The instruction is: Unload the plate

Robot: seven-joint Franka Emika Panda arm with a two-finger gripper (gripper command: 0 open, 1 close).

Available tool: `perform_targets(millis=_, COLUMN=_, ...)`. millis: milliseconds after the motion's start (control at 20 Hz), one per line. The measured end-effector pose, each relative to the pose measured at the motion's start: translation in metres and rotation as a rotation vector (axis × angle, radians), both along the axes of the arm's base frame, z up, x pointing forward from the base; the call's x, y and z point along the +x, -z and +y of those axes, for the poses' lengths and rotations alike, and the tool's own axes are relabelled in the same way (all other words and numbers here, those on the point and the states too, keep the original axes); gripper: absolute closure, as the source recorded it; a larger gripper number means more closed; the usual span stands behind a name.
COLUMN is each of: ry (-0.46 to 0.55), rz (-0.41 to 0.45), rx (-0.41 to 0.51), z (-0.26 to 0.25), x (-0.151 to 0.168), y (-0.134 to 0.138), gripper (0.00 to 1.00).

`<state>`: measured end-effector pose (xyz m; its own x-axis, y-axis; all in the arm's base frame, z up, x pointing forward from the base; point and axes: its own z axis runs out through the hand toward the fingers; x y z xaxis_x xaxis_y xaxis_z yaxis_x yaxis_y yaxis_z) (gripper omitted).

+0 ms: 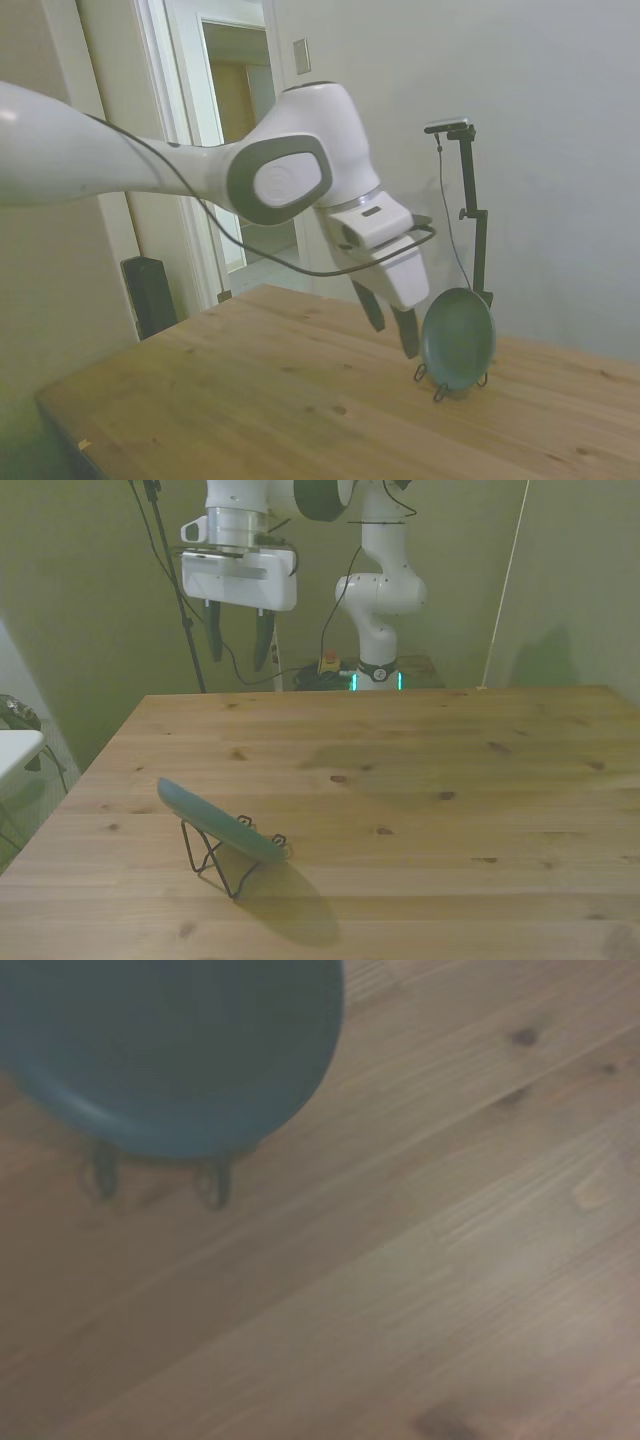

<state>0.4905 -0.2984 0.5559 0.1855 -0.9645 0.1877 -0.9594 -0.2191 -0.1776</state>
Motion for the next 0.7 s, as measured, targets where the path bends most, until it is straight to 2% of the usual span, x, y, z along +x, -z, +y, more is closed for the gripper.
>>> perform_targets(millis=150, ry=0.007, rz=-0.001, rx=0.017, z=-0.016, x=0.03, y=-0.003, gripper=0.0)
perform_targets(millis=200, ry=-0.018, rz=0.005, rx=0.021, z=-0.013, x=0.037, y=-0.006, gripper=0.0)
perform_targets(millis=250, ry=-0.075, rz=0.005, rx=0.019, z=0.005, x=0.044, y=-0.021, gripper=0.0)
perform_targets(millis=450, ry=-0.092, rz=0.012, rx=0.011, z=0.004, x=0.047, y=-0.023, gripper=0.0)
perform_targets(millis=700, ry=-0.017, rz=-0.004, rx=0.007, z=-0.038, x=0.067, y=-0.032, gripper=0.0)
